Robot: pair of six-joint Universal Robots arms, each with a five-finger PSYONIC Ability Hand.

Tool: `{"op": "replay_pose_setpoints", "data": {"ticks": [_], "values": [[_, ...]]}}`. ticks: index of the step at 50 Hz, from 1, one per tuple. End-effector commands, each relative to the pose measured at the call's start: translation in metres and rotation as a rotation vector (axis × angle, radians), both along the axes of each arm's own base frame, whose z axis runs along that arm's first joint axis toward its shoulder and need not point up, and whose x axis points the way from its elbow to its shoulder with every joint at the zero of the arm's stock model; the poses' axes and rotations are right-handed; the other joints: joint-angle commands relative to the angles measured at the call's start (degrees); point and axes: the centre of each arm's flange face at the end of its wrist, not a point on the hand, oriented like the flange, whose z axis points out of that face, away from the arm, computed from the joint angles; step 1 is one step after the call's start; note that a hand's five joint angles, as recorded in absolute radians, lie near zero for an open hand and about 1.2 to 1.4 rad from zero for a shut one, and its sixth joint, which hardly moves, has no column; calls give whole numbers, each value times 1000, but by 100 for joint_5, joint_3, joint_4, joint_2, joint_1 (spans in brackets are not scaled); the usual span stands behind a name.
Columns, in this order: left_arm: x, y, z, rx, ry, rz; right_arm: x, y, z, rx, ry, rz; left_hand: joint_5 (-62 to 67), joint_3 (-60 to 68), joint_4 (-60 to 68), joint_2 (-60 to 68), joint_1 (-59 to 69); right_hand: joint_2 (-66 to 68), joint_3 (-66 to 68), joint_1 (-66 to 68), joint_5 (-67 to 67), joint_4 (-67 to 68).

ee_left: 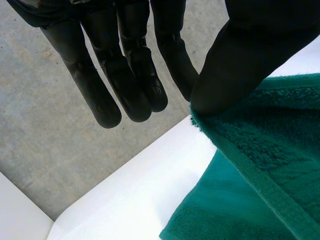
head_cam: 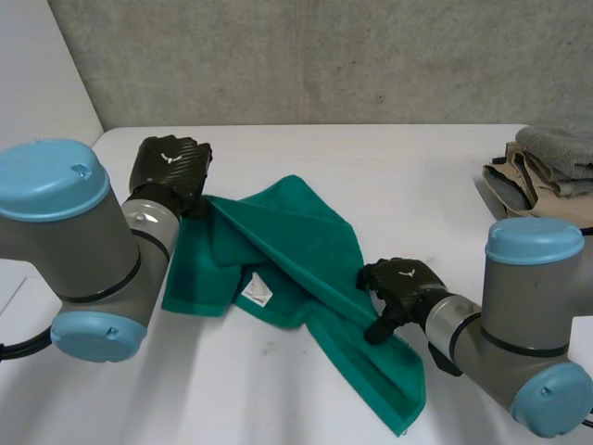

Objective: Fold the laundry.

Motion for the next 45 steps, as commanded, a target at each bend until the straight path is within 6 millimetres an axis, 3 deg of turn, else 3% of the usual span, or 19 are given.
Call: {"op": "replay_pose_setpoints", "data": {"ticks": [1,5,8,9,10,11,12,14,16,17,18,21,25,29,32,36,40,41,45], "values": [[1,-7,-7,13,-12,4,9,3,2,-61,0,23,1396,1200,1125,1160,1473,4732,4742,5207,4876,4743],[-1,-17,-16,19,-23,8,19,-18,24,-188,-33,31,1396,1200,1125,1160,1473,4740,4750,5215,4885,4751],[-8,-36,-13,-28,-1,13,27,-45,53,-350,-12,49,1396,1200,1125,1160,1473,4740,4750,5215,4885,4751],[-11,-42,-8,-53,9,12,34,-60,75,-468,8,57,1396,1200,1125,1160,1473,4740,4750,5215,4885,4751],[-14,-48,-2,-86,21,9,36,-68,85,-524,25,57,1396,1200,1125,1160,1473,4740,4750,5215,4885,4751],[-19,-66,22,-190,51,3,39,-75,97,-588,40,52,1396,1200,1125,1160,1473,4740,4750,5215,4885,4751],[-20,-70,29,-221,58,1,41,-85,111,-668,61,39,1396,1200,1125,1160,1473,4740,4750,5215,4885,4751],[-17,-95,82,-452,101,5,50,-111,162,-958,135,-7,1396,1200,1125,1160,1473,4740,4750,5215,4885,4751],[-16,-102,124,-650,159,-8,55,-123,203,-1198,137,-62,1396,1200,1125,1160,1473,4740,4750,5215,4885,4751],[-16,-102,131,-690,170,-12,58,-125,225,-1338,109,-107,1396,1200,1125,1160,1473,4740,4750,5215,4885,4751],[-16,-101,145,-773,197,-24,57,-126,234,-1388,92,-131,1396,1200,1125,1160,1473,4740,4750,5215,4885,4751],[-16,-95,162,-871,233,-35,55,-122,253,-1489,37,-178,1396,1200,1125,1160,1473,4740,4750,5215,4885,4751],[-14,-81,160,-862,229,-49,56,-115,238,-1435,56,-149,1396,1200,1125,1160,1473,4740,4750,5215,4885,4751],[-10,-70,134,-775,193,-64,51,-104,211,-1330,104,-113,1396,1200,1125,1160,1473,4740,4750,5215,4885,4751],[-9,-58,98,-670,145,-92,46,-95,187,-1238,151,-80,1396,1200,1125,1160,1473,4740,4750,5215,4885,4751],[-5,-39,51,-536,81,-129,32,-76,124,-984,276,1,1396,1200,1125,1160,1473,4740,4750,5215,4885,4751],[0,-22,4,-399,29,-161,17,-54,76,-762,360,54,1396,1200,1125,1160,1473,4740,4750,5215,4885,4751],[2,-15,-13,-346,11,-167,15,-50,69,-722,368,61,1396,1200,1125,1160,1473,4740,4750,5215,4885,4751],[4,1,-50,-228,-31,-189,5,-31,37,-553,364,88,1396,1200,1125,1160,1473,4740,4750,5215,4885,4751]]}}
